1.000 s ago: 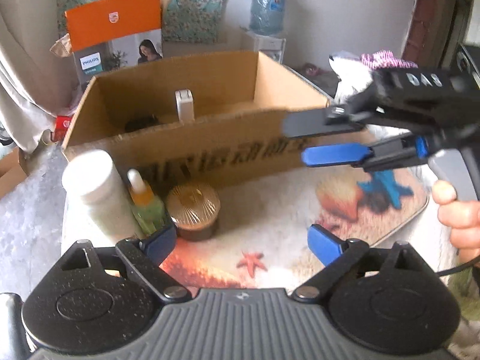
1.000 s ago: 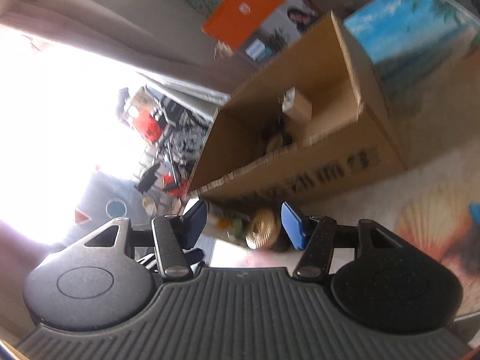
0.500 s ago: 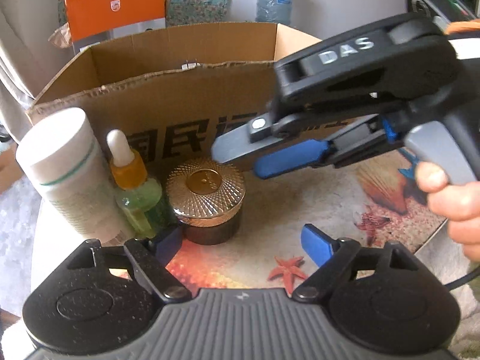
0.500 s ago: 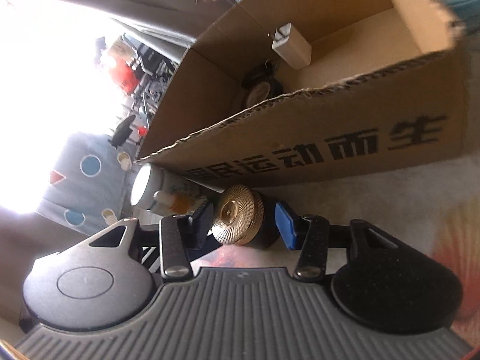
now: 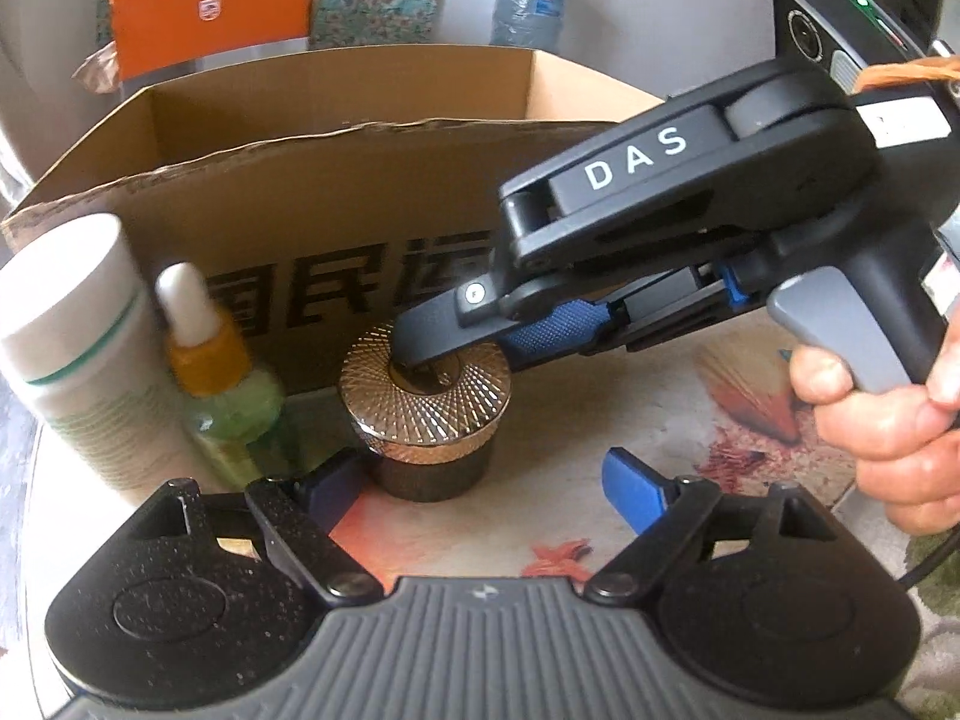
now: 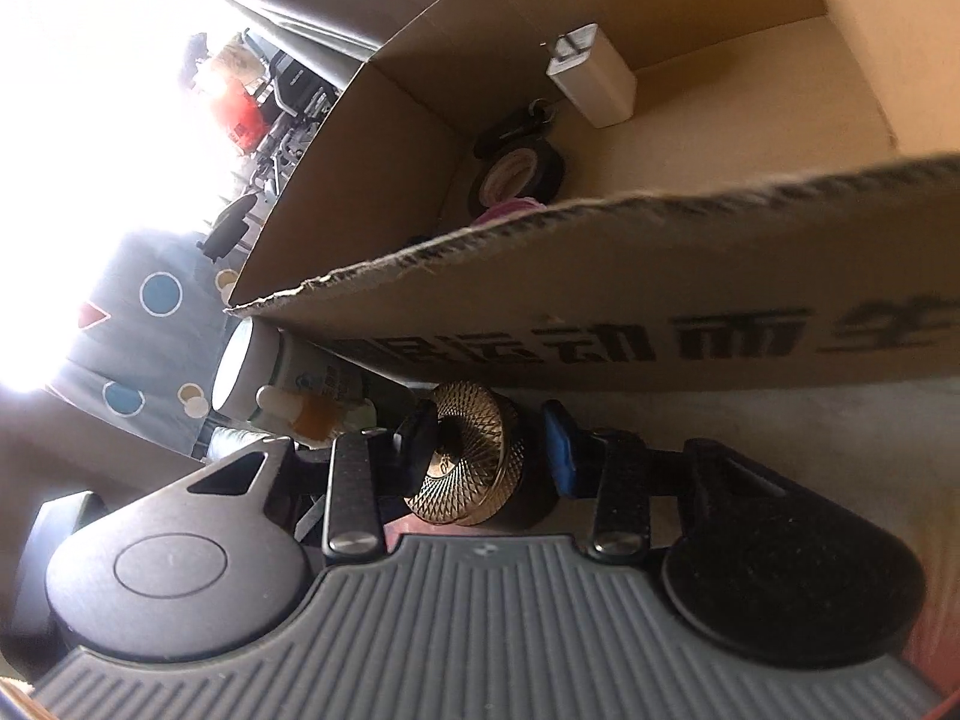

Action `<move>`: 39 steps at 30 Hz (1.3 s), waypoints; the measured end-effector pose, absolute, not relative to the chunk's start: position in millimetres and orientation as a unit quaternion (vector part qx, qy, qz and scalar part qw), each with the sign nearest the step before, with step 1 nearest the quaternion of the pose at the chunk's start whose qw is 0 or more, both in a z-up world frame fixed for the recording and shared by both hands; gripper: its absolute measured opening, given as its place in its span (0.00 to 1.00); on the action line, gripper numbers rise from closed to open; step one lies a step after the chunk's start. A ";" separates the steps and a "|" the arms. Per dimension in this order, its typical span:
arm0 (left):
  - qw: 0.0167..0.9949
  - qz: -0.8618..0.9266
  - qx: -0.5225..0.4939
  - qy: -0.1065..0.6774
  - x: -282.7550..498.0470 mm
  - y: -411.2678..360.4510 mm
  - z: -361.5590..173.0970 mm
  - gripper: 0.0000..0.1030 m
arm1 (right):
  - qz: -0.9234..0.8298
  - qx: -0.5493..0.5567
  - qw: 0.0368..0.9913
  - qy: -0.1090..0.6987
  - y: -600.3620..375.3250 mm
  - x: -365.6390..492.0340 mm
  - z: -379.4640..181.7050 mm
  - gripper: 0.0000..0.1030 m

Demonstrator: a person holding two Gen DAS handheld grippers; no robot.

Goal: Organize rigid objects
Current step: 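Close both grippers on the sides of the gold-lidded jar, then lift the gold-lidded jar and carry it into the box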

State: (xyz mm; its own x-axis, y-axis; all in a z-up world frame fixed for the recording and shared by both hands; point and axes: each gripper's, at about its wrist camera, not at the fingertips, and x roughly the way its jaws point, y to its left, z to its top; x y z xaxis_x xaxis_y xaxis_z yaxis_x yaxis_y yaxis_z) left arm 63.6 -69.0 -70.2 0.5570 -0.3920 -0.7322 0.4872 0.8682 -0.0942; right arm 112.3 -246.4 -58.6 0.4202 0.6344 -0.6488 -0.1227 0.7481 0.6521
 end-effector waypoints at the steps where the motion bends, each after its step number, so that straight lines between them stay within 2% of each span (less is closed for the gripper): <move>1: 0.879 -0.254 0.063 0.399 62.9 -72.8 -70.3 0.85 | 0.233 0.268 0.800 0.483 -250.5 109.7 -58.4 0.36; 17: 0.854 -0.323 0.108 0.393 55.7 -141.8 -67.8 0.81 | 0.152 0.335 0.810 0.456 -332.8 56.3 -59.7 0.38; 39: 0.855 -0.317 0.112 0.396 59.6 -155.9 -65.8 0.81 | 0.145 0.343 0.812 0.450 -342.1 48.0 -62.9 0.41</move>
